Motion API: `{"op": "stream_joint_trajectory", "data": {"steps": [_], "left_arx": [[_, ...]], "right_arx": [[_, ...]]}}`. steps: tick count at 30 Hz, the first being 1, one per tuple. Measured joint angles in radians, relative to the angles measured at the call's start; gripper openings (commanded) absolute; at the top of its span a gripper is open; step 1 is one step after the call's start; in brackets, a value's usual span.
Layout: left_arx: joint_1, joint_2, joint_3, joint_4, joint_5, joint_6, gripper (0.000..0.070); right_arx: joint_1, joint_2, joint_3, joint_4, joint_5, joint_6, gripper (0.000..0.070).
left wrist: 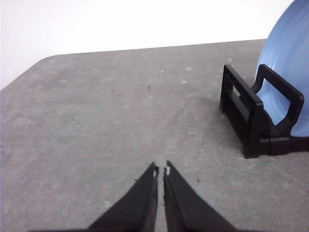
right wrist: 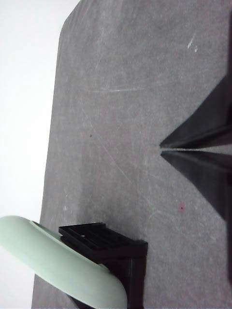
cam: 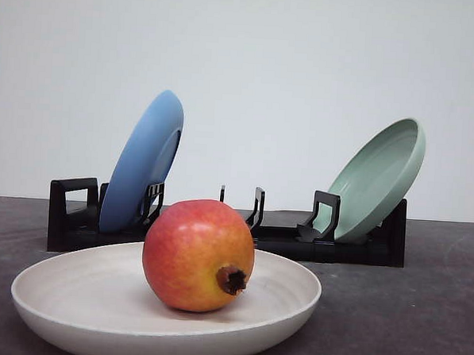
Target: Place pomegranate in white plate
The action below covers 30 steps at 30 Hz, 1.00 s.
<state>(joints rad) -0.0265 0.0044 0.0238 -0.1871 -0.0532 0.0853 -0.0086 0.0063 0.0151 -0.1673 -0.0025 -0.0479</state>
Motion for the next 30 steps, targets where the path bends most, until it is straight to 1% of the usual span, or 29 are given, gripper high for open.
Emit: {"op": "stream_joint_trajectory", "data": {"steps": [30], "left_arx": [[0.0, 0.0, 0.0, 0.0, 0.0, 0.0, 0.0]], "right_arx": [[0.0, 0.0, 0.0, 0.0, 0.0, 0.0, 0.0]]}}
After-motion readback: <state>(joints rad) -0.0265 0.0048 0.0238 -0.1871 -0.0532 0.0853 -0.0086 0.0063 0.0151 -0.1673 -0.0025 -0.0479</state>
